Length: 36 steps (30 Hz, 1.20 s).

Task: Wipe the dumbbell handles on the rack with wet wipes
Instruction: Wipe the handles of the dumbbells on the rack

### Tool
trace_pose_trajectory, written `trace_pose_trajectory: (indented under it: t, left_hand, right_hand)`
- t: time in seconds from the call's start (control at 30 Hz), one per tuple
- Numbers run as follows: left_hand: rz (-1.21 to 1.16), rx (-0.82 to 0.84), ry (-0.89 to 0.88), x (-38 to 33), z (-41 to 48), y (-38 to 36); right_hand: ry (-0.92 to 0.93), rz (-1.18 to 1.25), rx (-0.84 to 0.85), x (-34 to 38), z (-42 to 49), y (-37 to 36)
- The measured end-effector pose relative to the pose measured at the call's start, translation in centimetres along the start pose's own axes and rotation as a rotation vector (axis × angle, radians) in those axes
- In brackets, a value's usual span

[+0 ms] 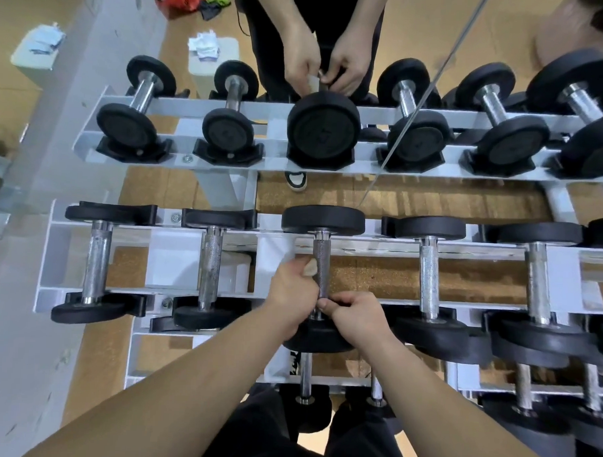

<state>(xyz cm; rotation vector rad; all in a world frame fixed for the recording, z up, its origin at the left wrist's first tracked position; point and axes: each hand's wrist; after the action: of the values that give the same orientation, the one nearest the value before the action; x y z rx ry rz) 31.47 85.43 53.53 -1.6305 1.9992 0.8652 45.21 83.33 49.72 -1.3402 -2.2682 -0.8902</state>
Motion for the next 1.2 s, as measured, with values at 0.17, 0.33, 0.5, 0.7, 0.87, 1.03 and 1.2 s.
trace_pose_trajectory:
  t: [0.17,0.33,0.5,0.7,0.87,1.03,1.2]
  left_hand:
    - [-0.159,-0.063,-0.046,-2.1,2.5,1.4]
    - [-0.093,0.002,0.004,-0.1,0.5,0.2]
    - [-0.204,-0.022,0.007,-1.6,2.3,1.2]
    - [0.209,0.004,-0.129,-0.7,-0.5,0.3]
    - [0.262,0.074,-0.039,-0.5,-0.7,0.9]
    - [0.095,-0.103,-0.062,-3.0,0.8,-0.9]
    - [0.461,0.058,0.024,-0.4,-1.9,-0.7]
  right_hand:
    - [-0.003,0.015,0.008,-0.1,0.2,-0.1]
    - [-0.003,0.025,-0.004,-0.4,0.4,-0.2]
    - [0.019,0.018,0.002,0.0,0.0,0.0]
    - [0.027,0.021,0.015,0.5,-0.5,0.2]
    - [0.025,0.04,0.014,0.8,-0.9,0.2]
    - [0.015,0.108,0.006,0.7,-1.1,0.0]
    - [-0.054,0.242,0.087,0.6,-1.5,0.8]
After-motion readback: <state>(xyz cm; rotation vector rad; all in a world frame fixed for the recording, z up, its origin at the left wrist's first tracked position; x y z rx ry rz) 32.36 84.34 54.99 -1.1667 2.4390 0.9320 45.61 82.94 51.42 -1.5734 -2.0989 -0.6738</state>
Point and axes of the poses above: each hand's wrist, its own z-axis towards the middle knuckle, its own y-axis out of the back of the hand, x = y × z, and after that the axes turned 3 degrees about x, right-handed
